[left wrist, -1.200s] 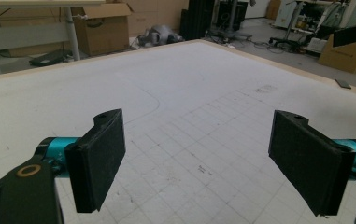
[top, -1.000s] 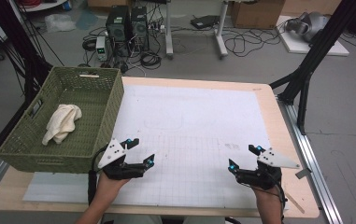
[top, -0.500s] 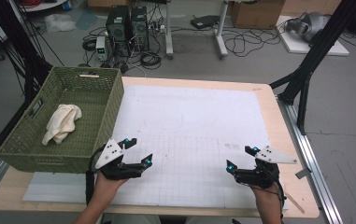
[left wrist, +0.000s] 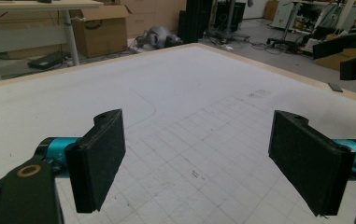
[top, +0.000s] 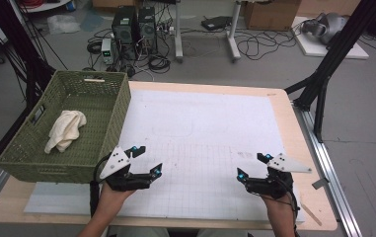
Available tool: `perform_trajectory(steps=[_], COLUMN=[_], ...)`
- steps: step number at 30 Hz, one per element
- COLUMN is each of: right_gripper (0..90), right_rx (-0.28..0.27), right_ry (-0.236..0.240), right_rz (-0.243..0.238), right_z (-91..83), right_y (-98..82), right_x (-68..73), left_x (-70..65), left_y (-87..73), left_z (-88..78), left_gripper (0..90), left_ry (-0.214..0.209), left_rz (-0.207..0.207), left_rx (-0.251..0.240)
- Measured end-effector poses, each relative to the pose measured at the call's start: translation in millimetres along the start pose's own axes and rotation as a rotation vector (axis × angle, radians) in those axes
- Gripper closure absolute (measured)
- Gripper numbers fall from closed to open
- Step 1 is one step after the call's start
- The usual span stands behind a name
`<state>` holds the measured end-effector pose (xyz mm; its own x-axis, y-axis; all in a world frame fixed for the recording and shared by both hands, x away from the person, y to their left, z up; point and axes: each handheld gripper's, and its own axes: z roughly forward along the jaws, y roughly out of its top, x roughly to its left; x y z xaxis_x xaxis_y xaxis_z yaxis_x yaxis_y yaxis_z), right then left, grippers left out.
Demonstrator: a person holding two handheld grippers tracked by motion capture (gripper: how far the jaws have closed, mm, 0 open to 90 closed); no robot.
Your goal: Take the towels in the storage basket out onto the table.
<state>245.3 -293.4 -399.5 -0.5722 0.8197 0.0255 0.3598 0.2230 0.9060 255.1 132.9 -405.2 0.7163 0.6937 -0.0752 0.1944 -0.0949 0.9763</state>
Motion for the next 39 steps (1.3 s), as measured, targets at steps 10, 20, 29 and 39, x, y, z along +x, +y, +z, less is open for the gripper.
perform_trajectory(steps=[10, 20, 29, 39], right_gripper=[10.7, 10.6, 10.6, 10.6], right_rx=[0.011, 0.016, 0.025, 0.019], right_ry=[-0.001, -0.008, 0.006, 0.004], right_rz=[0.004, 0.007, 0.009, 0.012], right_z=[-0.7, -2.3, 1.0, -0.4], right_y=[-1.5, -3.5, -4.6, -5.2], right_x=[0.3, 0.4, 1.0, 0.9], left_x=[6.0, 35.9, 84.9, 132.4], left_y=[31.6, 69.3, 91.0, 82.7], left_z=[-18.6, -52.1, -90.6, -102.5], left_gripper=[18.5, 19.2, 19.2, 19.1], left_ry=[-0.010, 0.028, 0.137, 0.219], left_rz=[-0.044, -0.028, -0.018, -0.087], left_rx=[-0.044, -0.095, -0.133, -0.108])
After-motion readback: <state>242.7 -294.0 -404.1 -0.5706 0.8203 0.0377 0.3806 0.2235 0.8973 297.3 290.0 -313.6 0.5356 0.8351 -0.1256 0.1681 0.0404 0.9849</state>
